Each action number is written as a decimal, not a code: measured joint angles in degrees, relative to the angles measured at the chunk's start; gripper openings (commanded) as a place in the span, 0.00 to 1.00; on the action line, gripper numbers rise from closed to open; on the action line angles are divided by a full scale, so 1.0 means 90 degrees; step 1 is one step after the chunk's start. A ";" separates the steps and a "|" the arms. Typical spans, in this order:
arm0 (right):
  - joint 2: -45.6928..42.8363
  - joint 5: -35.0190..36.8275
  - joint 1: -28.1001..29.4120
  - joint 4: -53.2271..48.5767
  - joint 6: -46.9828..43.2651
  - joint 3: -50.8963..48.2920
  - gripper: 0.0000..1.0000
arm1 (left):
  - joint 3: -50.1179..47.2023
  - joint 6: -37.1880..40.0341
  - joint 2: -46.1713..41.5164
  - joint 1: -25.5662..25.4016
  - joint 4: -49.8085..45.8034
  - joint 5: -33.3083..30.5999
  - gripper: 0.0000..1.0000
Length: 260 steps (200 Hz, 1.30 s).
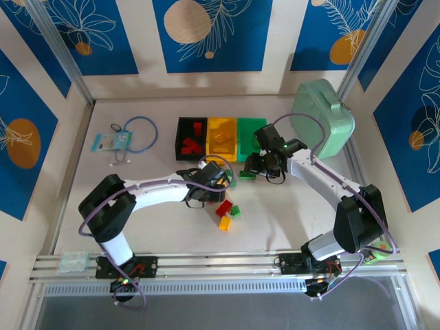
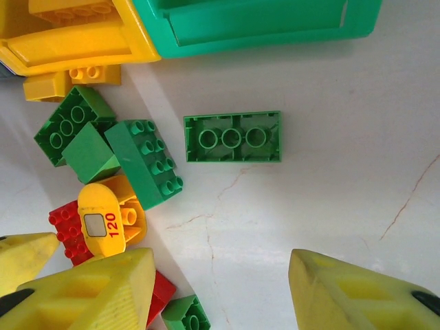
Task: Sort the legos into containers by color
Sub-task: Pick up the lego from the center of the table.
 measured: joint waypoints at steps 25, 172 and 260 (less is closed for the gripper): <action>-0.0053 -0.0041 0.0002 0.0068 0.0049 -0.0107 0.55 | 0.0080 -0.0005 0.0080 -0.0005 -0.0010 0.0000 0.61; -0.1022 -0.0058 -0.0010 0.0039 0.0168 -0.0321 0.55 | -0.0517 -0.0291 -0.0233 -0.0063 0.0141 -0.0197 0.63; -0.1112 -0.0056 -0.0046 0.0012 0.0189 -0.0563 0.55 | -0.0066 -0.0277 0.0148 -0.0070 -0.0019 -0.0282 0.64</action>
